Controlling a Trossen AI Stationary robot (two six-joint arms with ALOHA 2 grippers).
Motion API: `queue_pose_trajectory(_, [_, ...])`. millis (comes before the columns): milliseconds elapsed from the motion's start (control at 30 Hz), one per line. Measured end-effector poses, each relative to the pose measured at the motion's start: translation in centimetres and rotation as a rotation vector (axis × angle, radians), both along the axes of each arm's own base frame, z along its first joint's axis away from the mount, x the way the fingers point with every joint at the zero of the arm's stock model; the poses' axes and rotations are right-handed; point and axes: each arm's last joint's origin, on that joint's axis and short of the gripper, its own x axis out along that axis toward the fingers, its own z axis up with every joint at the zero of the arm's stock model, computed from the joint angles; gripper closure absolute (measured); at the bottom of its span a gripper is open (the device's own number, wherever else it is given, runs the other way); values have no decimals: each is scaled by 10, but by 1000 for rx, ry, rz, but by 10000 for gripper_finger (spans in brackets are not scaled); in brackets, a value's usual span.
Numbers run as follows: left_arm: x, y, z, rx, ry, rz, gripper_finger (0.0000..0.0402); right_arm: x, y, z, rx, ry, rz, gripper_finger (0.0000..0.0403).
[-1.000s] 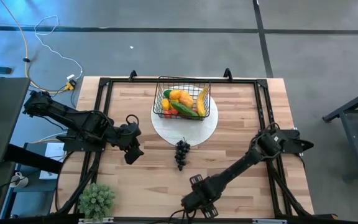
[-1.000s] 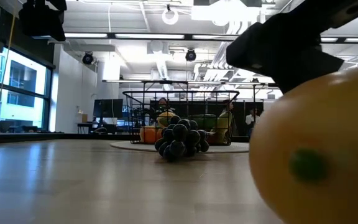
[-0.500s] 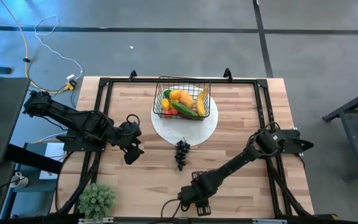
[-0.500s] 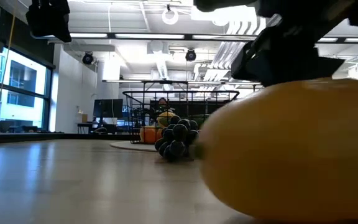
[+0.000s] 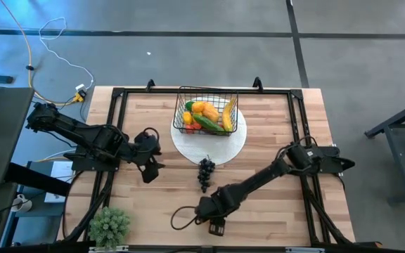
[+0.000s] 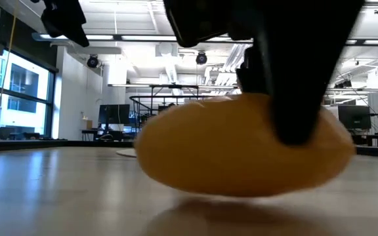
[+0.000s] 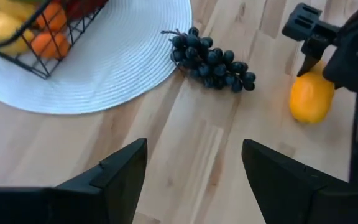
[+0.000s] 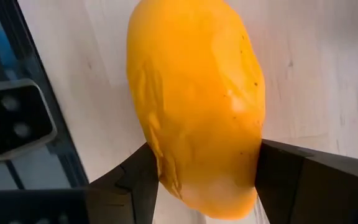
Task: Build produce basket
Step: Put the yellow mango into the black wire basket
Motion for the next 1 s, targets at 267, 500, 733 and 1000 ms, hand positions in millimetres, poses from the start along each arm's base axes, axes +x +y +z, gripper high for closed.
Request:
queue_pose_trajectory(267, [-3, 5, 2, 142, 13, -31, 151, 8, -13, 16, 1, -60, -175, 219])
queue_pose_trajectory(500, [-8, 16, 3, 177, 39, -18, 152, 9, -25, 38, -14, -123, -317, 219])
queue_pose_trajectory(733, [-12, 26, 8, 207, 26, -5, 151, 11, -43, 58, -50, -197, -418, 219])
queue_pose_trajectory(1000, [-21, 37, 16, 210, -19, 65, 151, 12, -88, 83, -155, -260, -591, 219])
